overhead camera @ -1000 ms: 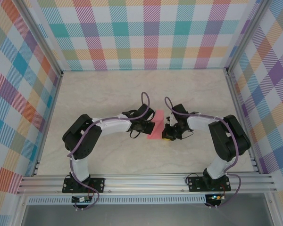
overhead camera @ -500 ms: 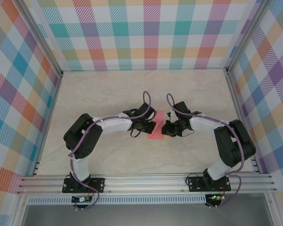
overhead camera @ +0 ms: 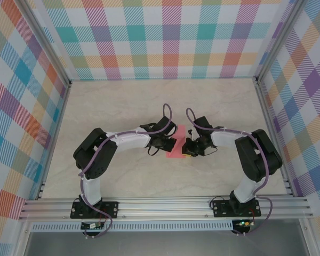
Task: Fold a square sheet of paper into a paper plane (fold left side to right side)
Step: Fold the triangle a second time at the center of the table.
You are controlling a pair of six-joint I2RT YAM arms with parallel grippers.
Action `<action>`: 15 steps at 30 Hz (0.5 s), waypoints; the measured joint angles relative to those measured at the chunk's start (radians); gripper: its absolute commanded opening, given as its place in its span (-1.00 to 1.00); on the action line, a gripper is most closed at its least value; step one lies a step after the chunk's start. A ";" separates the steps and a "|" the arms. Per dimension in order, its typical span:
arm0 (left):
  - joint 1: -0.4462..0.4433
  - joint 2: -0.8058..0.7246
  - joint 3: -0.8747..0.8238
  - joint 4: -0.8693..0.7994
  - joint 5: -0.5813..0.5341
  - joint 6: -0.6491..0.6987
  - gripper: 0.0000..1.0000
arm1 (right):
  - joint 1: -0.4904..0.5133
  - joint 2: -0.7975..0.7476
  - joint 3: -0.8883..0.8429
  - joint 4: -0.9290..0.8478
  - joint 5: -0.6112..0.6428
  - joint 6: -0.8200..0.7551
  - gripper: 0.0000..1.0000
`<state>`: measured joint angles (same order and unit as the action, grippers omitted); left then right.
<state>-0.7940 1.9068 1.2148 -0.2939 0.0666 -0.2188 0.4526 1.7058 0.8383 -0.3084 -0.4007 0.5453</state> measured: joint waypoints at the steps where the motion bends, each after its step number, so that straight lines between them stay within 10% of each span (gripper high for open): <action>1: 0.000 0.001 0.000 0.000 0.000 0.000 -0.93 | 0.000 0.001 0.001 -0.002 0.000 0.000 -0.76; 15: 0.010 0.027 0.021 -0.021 -0.016 0.008 -0.93 | 0.000 0.013 0.020 -0.029 0.001 -0.012 -0.76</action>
<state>-0.7841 1.9335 1.2354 -0.3149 0.0509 -0.2111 0.4530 1.7184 0.8581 -0.3370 -0.3996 0.5335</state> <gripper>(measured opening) 0.043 0.120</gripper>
